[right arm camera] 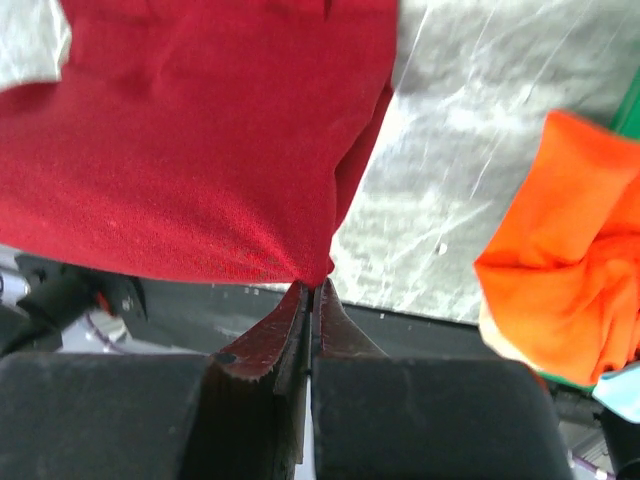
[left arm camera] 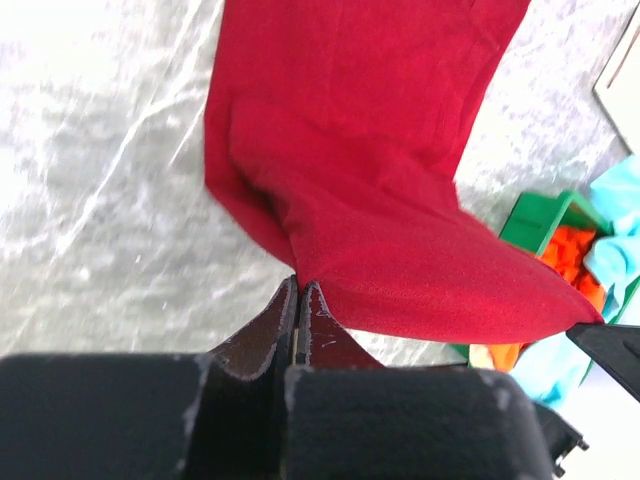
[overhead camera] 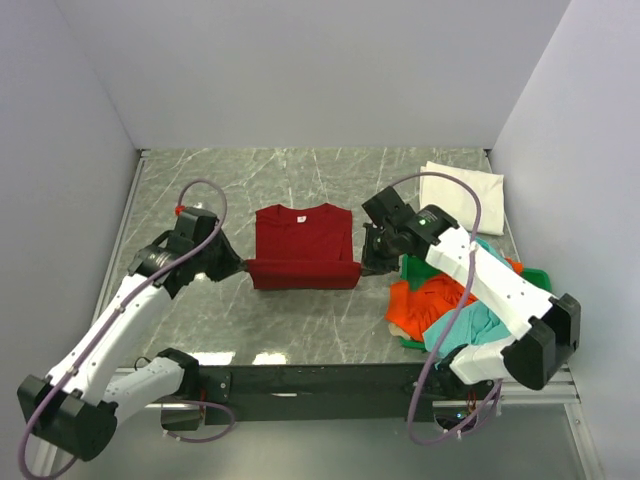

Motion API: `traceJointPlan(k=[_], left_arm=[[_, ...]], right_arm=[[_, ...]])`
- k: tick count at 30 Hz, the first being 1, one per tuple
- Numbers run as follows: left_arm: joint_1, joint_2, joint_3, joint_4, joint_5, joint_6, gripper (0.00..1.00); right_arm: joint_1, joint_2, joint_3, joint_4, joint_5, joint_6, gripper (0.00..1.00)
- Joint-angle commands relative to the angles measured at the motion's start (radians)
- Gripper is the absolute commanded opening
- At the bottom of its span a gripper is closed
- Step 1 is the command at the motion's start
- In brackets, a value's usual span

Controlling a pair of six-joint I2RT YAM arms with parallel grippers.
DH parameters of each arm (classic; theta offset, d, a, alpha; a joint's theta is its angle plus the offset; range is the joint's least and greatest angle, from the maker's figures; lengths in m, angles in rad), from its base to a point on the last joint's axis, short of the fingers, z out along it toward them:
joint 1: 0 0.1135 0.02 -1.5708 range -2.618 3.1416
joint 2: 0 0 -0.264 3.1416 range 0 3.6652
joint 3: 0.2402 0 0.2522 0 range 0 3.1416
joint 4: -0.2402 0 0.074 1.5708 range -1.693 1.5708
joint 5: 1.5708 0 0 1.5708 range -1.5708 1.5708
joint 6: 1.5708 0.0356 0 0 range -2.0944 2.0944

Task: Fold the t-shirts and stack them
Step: Fold the tshirt

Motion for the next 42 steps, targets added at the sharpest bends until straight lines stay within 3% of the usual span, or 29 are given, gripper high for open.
traceJointPlan(k=[1, 14, 31, 42], left_arm=[[0.026, 0.047, 0.057, 0.094, -0.063, 0.041, 0.00], [0.129, 0.354, 0.203, 0.293, 0.013, 0.113, 0.00], [0.235, 0.727, 0.344, 0.456, 0.081, 0.150, 0.00], [0.270, 0.854, 0.410, 0.494, 0.067, 0.185, 0.00]], right_arm=[[-0.058, 0.034, 0.074, -0.007, 0.084, -0.044, 0.00], [-0.201, 0.326, 0.351, 0.050, 0.096, -0.194, 0.00], [-0.270, 0.784, 0.812, 0.062, 0.065, -0.305, 0.00], [-0.284, 0.923, 0.913, 0.100, 0.045, -0.308, 0.00]])
